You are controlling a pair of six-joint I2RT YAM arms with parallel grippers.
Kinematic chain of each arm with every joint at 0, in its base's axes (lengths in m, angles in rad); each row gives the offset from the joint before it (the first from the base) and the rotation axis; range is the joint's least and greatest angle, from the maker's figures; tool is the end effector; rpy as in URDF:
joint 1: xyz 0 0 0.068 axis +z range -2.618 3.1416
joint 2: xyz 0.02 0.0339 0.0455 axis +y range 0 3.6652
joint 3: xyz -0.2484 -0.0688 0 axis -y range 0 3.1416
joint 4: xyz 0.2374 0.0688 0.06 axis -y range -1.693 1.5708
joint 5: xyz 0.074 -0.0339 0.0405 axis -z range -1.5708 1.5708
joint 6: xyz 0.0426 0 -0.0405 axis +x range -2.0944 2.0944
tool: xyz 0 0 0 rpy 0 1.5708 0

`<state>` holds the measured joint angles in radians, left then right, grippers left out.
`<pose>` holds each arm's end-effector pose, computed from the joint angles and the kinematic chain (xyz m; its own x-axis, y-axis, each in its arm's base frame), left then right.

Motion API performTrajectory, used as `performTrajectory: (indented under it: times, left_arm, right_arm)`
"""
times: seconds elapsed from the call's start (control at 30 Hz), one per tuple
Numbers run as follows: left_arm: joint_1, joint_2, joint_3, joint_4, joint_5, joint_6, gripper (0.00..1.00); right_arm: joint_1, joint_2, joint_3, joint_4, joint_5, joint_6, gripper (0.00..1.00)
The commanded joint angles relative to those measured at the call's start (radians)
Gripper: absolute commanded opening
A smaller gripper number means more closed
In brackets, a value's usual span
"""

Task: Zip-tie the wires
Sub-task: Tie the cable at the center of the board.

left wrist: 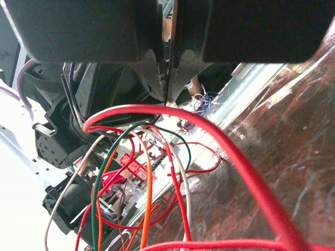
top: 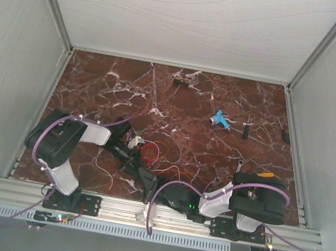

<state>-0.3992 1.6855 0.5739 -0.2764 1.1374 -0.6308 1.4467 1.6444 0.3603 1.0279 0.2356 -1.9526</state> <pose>0.1915 -0.1227 0.0837 -0.9176 0.1183 0.3795 -0.2798 0.4861 -0.8279 0.0439 0.2713 0.1212 0.8812 -0.2259 0.4153 0.3200 -0.3617 -0.8757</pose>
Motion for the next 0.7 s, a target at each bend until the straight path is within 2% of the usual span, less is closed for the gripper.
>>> performTrajectory:
  times: [0.0,0.67]
  left_arm:
    - [0.001,0.008,-0.002,0.027,0.015,-0.036,0.00]
    - [0.000,0.025,-0.005,0.048,0.012,-0.058,0.00]
  right_arm:
    - [0.013,0.017,0.019,-0.110,-0.020,-0.044,0.00]
    - [0.035,0.024,0.038,-0.204,0.019,-0.076,0.00]
